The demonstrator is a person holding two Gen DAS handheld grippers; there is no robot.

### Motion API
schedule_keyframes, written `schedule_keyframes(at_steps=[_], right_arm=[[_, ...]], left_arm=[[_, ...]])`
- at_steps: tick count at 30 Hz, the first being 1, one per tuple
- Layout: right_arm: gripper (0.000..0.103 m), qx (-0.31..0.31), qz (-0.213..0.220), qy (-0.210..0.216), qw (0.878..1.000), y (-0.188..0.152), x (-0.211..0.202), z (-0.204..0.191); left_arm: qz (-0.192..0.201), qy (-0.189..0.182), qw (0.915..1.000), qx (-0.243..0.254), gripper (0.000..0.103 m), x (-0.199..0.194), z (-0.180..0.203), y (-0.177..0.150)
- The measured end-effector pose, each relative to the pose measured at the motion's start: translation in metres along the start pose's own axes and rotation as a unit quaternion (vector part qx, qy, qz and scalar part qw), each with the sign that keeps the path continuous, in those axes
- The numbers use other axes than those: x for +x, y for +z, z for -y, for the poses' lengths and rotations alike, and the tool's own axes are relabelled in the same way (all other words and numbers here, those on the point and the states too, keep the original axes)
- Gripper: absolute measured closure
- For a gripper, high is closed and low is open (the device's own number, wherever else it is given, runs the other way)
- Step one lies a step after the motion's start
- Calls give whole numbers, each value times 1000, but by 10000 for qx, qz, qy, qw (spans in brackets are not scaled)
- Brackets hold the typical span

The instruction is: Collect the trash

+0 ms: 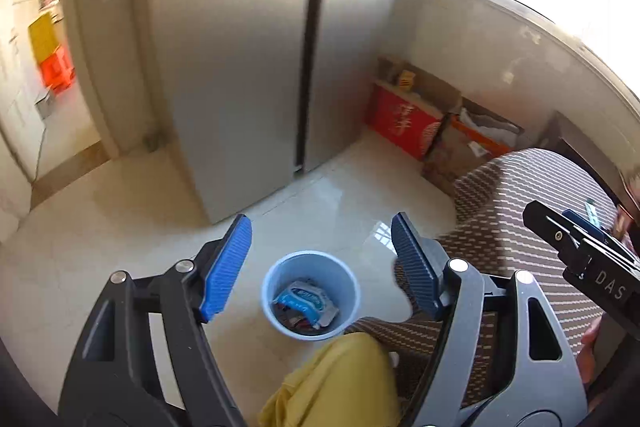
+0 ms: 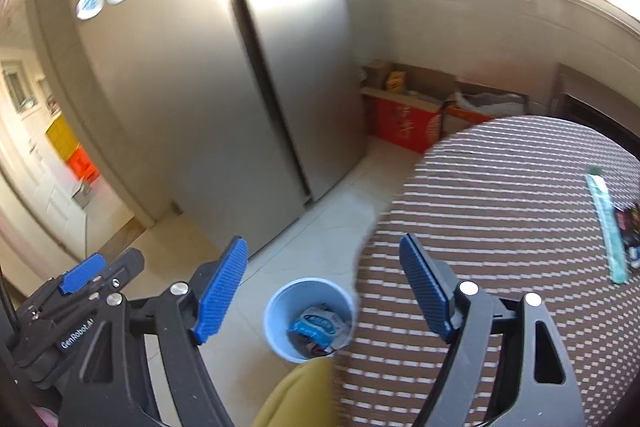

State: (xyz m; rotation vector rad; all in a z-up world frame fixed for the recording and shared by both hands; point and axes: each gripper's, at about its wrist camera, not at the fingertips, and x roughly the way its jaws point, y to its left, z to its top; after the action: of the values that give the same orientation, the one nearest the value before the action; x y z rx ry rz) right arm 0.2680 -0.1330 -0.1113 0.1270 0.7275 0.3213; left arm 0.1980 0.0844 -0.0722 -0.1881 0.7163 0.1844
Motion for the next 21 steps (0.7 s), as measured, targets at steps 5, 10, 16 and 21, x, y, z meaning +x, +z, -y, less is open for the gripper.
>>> schedule_keyframes(at_steps=[5, 10, 16, 21], right_arm=[[26, 411, 177, -441, 9980, -2, -25, 60], [26, 967, 222, -1008, 9899, -11, -39, 132], [26, 1545, 148, -1436, 9774, -19, -45, 207], [26, 1646, -85, -1191, 9791, -17, -32, 240]], left_arm=[[-20, -323, 9989, 352, 31, -3, 48, 1], [-138, -687, 9948, 743, 31, 0, 100, -6], [-424, -1035, 9871, 1142, 31, 14, 152, -15], [-606, -1161, 9829, 1296, 30, 27, 178, -18]])
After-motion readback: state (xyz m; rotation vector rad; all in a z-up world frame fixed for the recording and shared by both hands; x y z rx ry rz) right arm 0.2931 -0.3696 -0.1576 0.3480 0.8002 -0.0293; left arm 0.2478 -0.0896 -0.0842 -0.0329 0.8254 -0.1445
